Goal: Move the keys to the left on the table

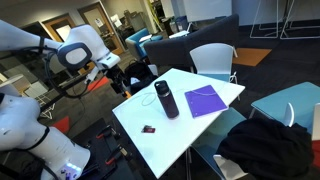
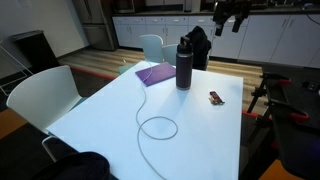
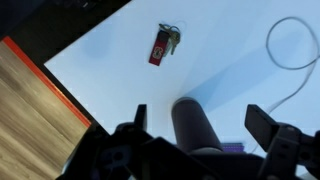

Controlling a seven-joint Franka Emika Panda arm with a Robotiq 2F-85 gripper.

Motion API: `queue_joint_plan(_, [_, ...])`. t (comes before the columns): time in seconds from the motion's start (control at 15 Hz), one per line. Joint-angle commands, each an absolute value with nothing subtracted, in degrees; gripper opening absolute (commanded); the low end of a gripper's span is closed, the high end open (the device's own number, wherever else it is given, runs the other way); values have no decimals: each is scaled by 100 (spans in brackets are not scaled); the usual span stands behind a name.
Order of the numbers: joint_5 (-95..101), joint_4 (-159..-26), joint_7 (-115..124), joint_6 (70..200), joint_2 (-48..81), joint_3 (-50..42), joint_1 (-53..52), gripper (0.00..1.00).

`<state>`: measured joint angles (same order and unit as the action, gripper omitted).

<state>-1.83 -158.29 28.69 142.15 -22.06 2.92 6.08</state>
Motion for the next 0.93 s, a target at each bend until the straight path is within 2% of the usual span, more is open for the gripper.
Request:
queue_joint_plan(0.0, [13, -16058, 3219, 15427, -1200, 270, 1163, 100])
queue_joint_plan(0.13, [212, -16207, 3638, 16100, -576, 290, 1471, 100])
queue_joint_plan(0.2, [52, -16196, 3251, 15508, -1268, 183, 1215, 100])
queue_joint_plan(0.33, [109, -16073, 3289, 15639, -856, 81, 1206, 100])
queue_joint_plan(0.6, [99, -16026, 3280, 15598, -1016, 123, 1180, 100])
queue_joint_plan(0.87, [-254, -15801, 3266, 15948, -162, 139, 906, 100])
